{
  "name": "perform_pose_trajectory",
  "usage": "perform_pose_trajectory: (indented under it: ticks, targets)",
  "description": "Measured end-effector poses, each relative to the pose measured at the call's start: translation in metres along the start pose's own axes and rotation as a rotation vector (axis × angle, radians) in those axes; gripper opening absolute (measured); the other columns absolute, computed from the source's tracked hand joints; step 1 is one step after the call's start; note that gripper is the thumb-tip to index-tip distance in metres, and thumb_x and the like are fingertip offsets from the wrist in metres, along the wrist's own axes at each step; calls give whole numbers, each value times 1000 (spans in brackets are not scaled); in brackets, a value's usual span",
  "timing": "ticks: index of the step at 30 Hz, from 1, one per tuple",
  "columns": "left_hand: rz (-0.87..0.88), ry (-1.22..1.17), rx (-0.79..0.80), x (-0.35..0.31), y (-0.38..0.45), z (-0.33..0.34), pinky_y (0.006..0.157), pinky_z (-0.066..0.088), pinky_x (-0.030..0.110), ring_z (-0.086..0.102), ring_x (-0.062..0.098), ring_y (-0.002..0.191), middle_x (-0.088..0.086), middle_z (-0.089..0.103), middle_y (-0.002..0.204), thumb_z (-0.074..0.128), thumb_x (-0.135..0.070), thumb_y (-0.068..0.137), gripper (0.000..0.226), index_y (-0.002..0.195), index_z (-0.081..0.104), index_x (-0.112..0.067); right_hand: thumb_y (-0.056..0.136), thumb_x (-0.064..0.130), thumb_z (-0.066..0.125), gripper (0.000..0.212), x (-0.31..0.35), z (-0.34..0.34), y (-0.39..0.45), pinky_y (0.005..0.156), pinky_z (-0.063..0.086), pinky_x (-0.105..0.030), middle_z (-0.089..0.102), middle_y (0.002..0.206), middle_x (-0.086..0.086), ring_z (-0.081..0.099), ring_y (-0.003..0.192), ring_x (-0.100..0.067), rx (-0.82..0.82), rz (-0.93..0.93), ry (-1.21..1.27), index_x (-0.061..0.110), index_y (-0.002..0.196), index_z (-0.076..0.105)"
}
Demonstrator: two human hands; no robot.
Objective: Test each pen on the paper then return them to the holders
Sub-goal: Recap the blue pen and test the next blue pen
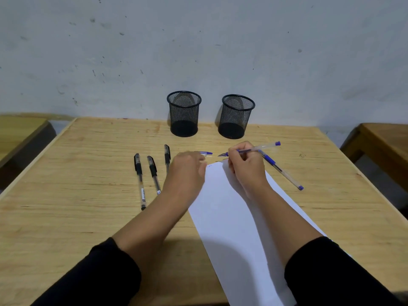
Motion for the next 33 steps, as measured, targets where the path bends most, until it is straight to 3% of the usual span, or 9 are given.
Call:
perform_pose_trajectory:
  ticks: [2,5,9,12,14,16,17,27,33]
  targets:
    - [-25,-18,-13,3,18,-3,86,44,29,57,23,103,10,65,111,56,-17,89,25,113,63,-12,87,9,54,14,2,-8,0,50,38,-20,53,58,-2,47,48,-7,-18,33,71,16,74,55]
    - [-33,62,101,10,39,13,81,35,21,56,21,110,9,63,119,58,-13,88,33,122,58,-14,88,8,53,14,6,-15,1,41,33,-17,53,59,-5,44,43,-8,8,84,175,14,76,56]
    - [-20,173,174,13,51,26,70,42,28,60,24,92,11,65,105,55,-12,90,19,107,66,-12,90,12,48,19,7,-21,3,39,30,-16,58,61,-2,44,43,-9,14,160,238,17,75,58]
    - [-21,59,120,8,51,22,69,49,31,60,21,85,9,66,95,55,-13,90,15,98,67,-14,93,15,49,15,6,-23,3,39,31,-17,60,62,-3,46,42,-8,32,164,236,19,79,53]
    - [-33,-92,78,3,47,16,67,48,21,60,16,78,6,67,89,55,-12,90,15,94,68,-16,92,13,51,16,8,-24,4,38,31,-17,60,63,-4,45,43,-8,41,142,248,18,76,51]
    - [-44,-195,73,-3,44,13,55,39,6,55,9,69,6,67,86,54,-10,90,16,92,69,-16,90,12,54,17,13,-23,5,39,31,-15,59,63,-4,45,43,-8,54,112,251,17,74,53]
    - [-46,-230,78,-5,42,12,52,38,5,53,6,66,7,66,85,53,-10,90,17,92,69,-15,90,11,54,17,16,-23,5,39,32,-15,58,62,-3,45,43,-8,60,99,254,17,74,54]
    - [1,-319,49,-25,35,-5,54,36,0,48,1,58,4,65,77,57,-7,88,17,93,72,-12,88,7,57,17,32,-23,2,39,30,-15,54,61,-3,40,41,-8,79,60,275,14,72,54]
    - [67,-328,54,-41,30,-10,64,35,-4,55,8,73,5,72,87,58,-6,87,16,93,72,-13,88,7,59,19,38,-20,-2,41,30,-15,51,58,-1,39,43,-8,140,35,298,15,71,59]
Point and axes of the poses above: each hand's wrist, its own y-axis towards the middle knuckle, its own z-axis out of the palm, x = y × z, the point moved 8 cm from there along y, towards the middle knuckle
